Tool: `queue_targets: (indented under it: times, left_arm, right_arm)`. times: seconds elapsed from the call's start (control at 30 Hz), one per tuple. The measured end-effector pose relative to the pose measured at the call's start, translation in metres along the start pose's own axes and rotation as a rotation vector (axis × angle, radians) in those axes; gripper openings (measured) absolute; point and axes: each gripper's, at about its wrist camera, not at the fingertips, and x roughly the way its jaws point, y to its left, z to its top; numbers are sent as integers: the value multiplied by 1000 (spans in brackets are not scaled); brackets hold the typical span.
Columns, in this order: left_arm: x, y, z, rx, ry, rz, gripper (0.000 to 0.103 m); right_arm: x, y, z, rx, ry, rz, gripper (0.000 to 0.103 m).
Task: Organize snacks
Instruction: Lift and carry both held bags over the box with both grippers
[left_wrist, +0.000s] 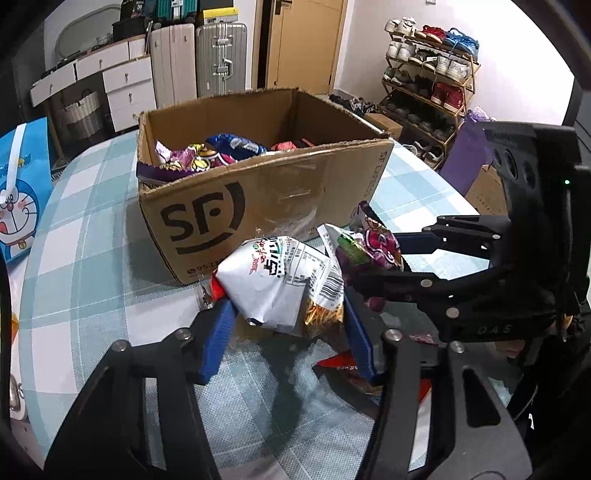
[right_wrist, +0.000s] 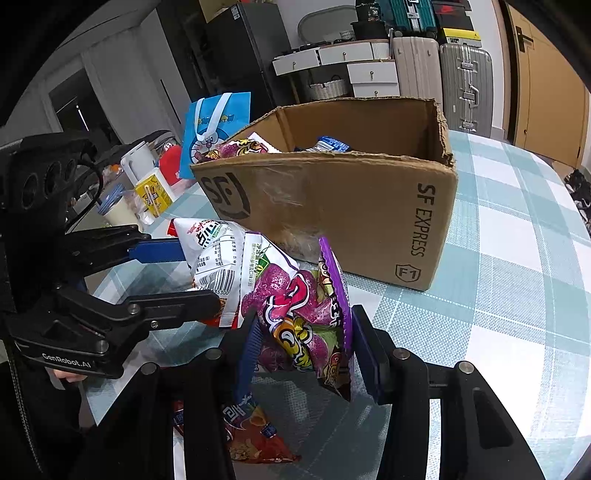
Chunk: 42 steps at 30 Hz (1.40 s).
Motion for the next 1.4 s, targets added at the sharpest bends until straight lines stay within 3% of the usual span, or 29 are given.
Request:
queue_targets:
  times: [0.37, 0.97, 1.4]
  left_arm:
    - [-18, 3, 6, -13, -61, -14, 48]
    - [-93, 7, 18, -85, -259, -33, 48]
    - [-104, 13, 24, -98, -298, -18, 47]
  right_arm:
    - [-21, -8, 2, 10, -51, -12, 48]
    - [-80, -12, 14, 43, -224, -17, 48]
    - [-85, -15, 18, 67, -252, -14, 48]
